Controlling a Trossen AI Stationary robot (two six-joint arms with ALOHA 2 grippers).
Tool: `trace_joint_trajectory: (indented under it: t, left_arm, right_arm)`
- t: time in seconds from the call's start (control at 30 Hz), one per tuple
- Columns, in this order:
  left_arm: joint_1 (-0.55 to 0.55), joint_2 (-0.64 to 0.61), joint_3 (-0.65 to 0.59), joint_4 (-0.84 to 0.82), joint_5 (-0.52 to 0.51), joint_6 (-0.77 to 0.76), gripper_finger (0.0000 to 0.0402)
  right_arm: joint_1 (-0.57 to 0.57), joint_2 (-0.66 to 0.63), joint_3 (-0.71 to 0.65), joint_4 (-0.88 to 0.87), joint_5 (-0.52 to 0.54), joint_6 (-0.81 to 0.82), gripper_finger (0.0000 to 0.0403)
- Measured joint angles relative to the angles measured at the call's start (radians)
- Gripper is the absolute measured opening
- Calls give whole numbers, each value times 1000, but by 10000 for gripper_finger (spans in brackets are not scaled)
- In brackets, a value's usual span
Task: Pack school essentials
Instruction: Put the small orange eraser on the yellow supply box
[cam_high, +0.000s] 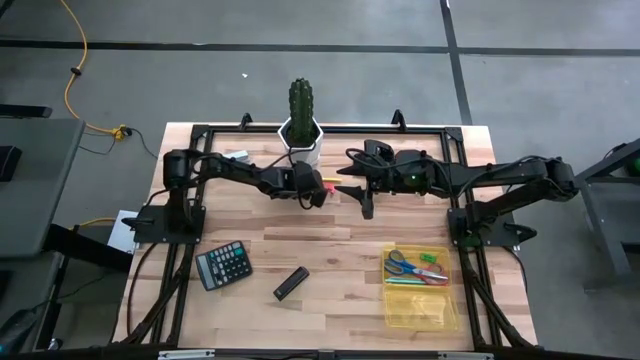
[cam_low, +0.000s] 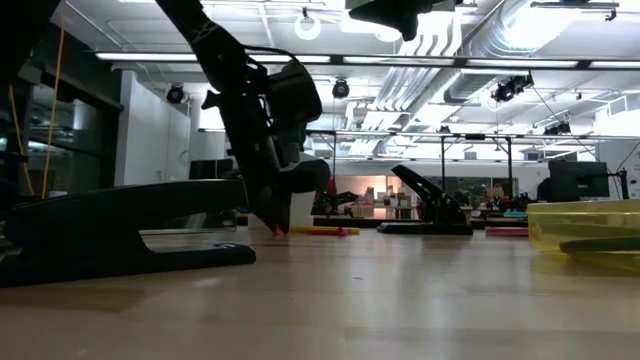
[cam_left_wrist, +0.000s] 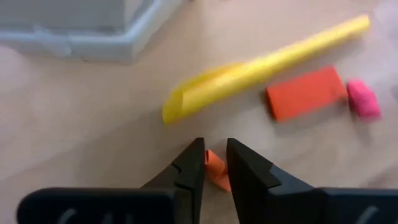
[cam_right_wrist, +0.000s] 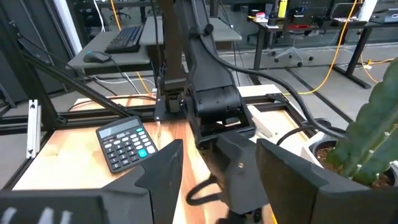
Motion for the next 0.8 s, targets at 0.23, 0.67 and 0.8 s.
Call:
trace_joint_trajectory:
  t: [0.23, 0.67, 0.8]
  left_arm:
    - [-8, -30, -5, -37, 34, 29, 53]
    - [7, -201, -4, -55, 25, 185, 53]
    - [8, -225, -4, -74, -3, 215, 53]
  right_arm:
    - [0, 0, 0, -8, 29, 0, 195]
    - [0, 0, 0, -19, 39, 0, 195]
    - [0, 0, 0, -23, 39, 0, 195]
